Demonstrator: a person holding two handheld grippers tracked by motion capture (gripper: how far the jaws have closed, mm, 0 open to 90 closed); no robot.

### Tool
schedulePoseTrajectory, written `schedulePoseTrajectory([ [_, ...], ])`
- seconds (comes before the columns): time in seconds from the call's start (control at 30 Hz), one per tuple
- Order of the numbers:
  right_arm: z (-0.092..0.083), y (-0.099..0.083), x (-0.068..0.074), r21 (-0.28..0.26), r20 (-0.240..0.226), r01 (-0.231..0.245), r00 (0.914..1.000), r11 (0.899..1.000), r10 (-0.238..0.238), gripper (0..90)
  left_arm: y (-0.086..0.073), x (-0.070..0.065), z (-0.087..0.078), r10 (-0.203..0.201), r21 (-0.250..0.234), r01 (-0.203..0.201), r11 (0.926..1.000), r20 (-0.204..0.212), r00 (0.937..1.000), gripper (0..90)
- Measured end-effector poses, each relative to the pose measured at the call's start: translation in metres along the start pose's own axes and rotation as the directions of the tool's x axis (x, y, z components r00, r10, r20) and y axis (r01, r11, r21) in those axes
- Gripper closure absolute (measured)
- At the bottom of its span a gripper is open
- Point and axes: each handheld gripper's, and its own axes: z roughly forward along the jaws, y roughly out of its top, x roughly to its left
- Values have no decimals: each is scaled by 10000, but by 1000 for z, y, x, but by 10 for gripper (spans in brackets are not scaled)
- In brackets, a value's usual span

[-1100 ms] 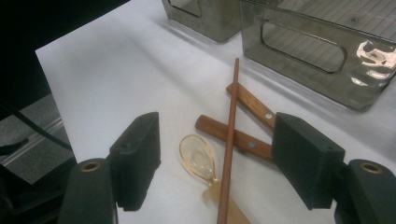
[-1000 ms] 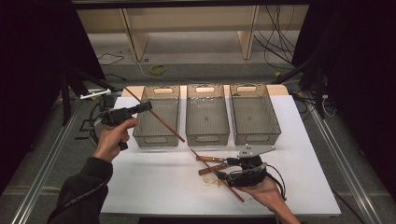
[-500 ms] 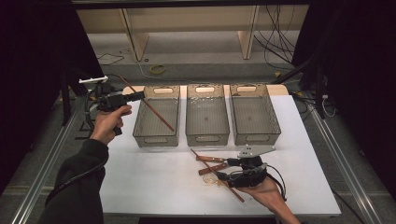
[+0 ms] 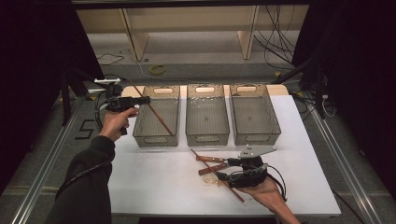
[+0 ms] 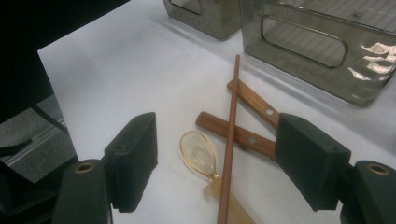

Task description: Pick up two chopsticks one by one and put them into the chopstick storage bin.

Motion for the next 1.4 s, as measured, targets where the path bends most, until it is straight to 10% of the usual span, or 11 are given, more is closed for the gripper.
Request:
schedulePoseTrajectory([
  [0.8,1,-1,0,102,-54,56,10000,9999,-56,311,-9,14,29,15,1052,72,9944,-823,9966,825],
  [1.4,0,-1,-1,127,-62,28,10000,9999,-27,311,-11,10,41,124,1443,91,9895,-1474,9890,366],
])
